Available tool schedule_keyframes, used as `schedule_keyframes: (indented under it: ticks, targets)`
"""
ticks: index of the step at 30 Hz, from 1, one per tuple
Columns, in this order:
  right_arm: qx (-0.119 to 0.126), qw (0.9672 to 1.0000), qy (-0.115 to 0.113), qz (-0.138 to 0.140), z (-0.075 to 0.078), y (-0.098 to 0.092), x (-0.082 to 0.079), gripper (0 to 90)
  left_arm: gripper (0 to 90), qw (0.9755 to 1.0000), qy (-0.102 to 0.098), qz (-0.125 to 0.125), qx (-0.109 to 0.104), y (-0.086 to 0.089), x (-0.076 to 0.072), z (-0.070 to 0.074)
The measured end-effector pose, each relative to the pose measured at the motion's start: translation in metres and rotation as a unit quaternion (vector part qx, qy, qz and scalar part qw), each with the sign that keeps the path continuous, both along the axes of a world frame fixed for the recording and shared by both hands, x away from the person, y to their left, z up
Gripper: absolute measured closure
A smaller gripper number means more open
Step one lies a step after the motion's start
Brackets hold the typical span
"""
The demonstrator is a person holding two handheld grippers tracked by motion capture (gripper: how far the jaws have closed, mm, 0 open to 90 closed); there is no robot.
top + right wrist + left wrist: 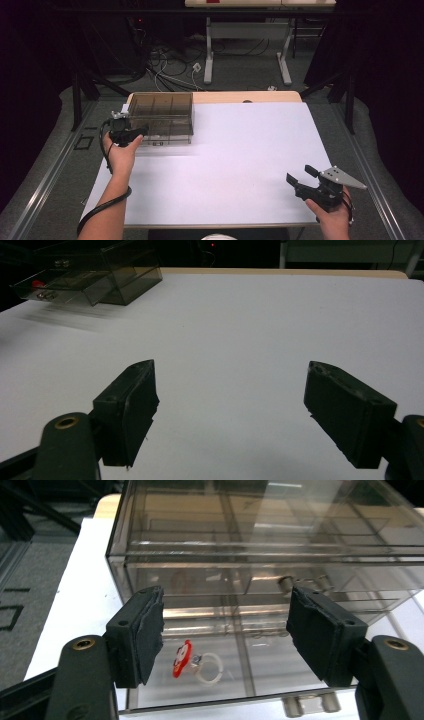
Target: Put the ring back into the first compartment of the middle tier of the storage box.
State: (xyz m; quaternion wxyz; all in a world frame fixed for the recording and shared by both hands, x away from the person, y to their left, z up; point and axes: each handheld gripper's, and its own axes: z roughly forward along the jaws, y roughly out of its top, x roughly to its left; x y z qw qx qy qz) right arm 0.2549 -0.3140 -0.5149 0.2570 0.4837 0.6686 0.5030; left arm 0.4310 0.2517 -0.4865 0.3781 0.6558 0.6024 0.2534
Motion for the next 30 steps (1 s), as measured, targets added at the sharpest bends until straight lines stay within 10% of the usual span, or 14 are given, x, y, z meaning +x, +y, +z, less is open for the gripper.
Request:
schedule_keyframes:
  ticks: [11, 30]
  targets:
    - [0.001, 1.0, 0.0, 0.001, 0.0, 0.0, 0.0, 21.2, 21.4, 0.9977, -0.02, -0.059, -0.027, -0.011, -0.021, 0.01]
    - [-0.005, 1.0, 0.002, 0.002, 0.001, 0.0, -0.001, 21.2, 0.2, 0.9835, -0.059, -0.164, -0.047, -0.039, -0.068, 0.025]
